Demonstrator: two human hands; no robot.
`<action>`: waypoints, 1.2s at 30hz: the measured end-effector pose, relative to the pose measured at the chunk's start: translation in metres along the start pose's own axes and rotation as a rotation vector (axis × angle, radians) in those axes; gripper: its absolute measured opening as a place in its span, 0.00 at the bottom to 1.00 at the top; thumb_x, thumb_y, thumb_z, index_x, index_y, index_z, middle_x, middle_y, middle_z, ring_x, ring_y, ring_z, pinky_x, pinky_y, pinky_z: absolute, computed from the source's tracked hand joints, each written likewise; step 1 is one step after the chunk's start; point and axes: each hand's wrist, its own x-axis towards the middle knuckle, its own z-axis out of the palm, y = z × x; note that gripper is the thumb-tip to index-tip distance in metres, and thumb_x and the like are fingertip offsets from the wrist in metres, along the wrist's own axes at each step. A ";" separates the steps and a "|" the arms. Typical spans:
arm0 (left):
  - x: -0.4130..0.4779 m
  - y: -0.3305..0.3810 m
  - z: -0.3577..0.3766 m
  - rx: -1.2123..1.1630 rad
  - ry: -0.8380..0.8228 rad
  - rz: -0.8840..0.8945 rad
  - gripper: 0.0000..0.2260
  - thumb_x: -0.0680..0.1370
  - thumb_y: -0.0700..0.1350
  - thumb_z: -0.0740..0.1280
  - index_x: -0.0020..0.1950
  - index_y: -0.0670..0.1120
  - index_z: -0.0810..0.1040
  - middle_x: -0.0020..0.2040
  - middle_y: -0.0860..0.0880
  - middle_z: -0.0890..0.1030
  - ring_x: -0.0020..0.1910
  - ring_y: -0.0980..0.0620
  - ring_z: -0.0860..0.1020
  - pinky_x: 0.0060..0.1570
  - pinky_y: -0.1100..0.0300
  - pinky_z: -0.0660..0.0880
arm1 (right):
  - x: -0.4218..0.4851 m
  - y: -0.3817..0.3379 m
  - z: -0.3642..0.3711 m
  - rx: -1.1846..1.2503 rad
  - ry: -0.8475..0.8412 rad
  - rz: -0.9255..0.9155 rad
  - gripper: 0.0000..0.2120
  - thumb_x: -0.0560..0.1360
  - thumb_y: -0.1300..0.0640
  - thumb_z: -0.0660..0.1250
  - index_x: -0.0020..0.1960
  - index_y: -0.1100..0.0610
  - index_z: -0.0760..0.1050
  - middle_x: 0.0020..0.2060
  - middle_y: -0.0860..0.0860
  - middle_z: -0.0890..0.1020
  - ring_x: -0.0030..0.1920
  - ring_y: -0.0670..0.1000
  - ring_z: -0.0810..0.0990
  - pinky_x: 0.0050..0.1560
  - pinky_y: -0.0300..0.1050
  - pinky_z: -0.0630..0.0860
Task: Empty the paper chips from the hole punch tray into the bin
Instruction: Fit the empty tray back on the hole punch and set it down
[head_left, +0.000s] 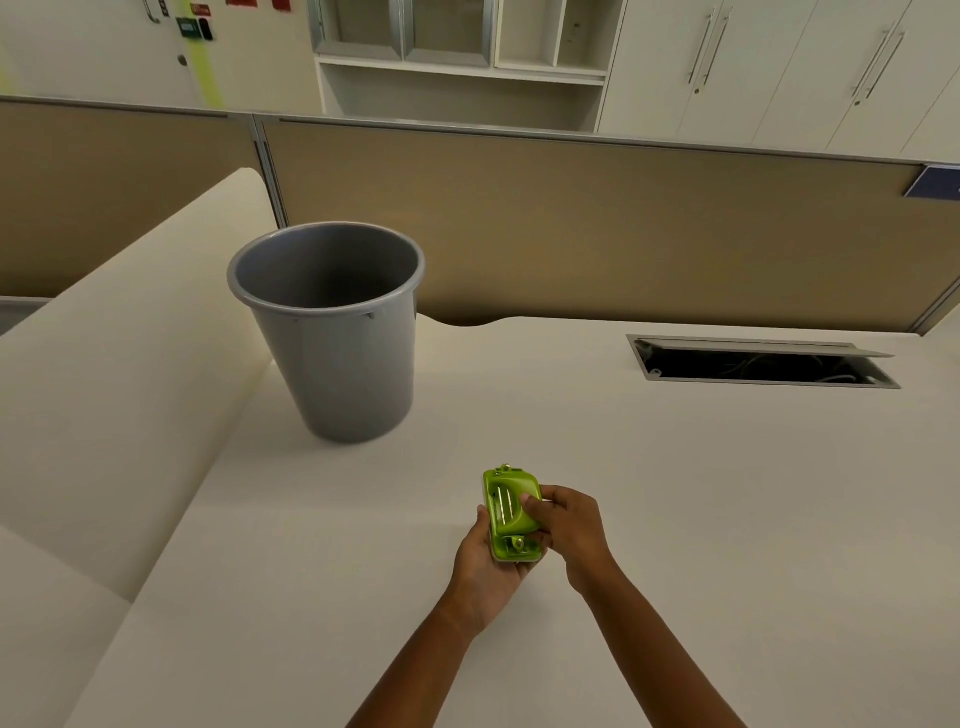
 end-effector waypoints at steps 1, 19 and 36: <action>0.000 0.000 0.001 0.005 0.000 0.001 0.20 0.82 0.52 0.48 0.53 0.42 0.75 0.50 0.39 0.79 0.48 0.44 0.77 0.40 0.55 0.81 | 0.000 -0.001 0.000 0.001 0.000 -0.001 0.05 0.72 0.62 0.69 0.47 0.61 0.79 0.42 0.62 0.81 0.45 0.61 0.81 0.55 0.62 0.78; 0.008 0.019 0.002 0.260 0.001 0.011 0.20 0.81 0.55 0.48 0.52 0.47 0.78 0.38 0.47 0.86 0.37 0.50 0.84 0.38 0.57 0.79 | -0.007 0.002 -0.005 -0.036 -0.020 -0.008 0.10 0.73 0.64 0.67 0.53 0.66 0.78 0.42 0.62 0.80 0.45 0.59 0.80 0.52 0.56 0.79; 0.008 0.034 0.004 0.419 0.110 0.175 0.16 0.82 0.46 0.52 0.45 0.41 0.76 0.41 0.42 0.80 0.39 0.48 0.79 0.36 0.58 0.78 | -0.010 0.008 -0.002 -0.341 -0.040 -0.193 0.11 0.74 0.59 0.66 0.53 0.61 0.80 0.41 0.62 0.83 0.43 0.58 0.82 0.52 0.55 0.80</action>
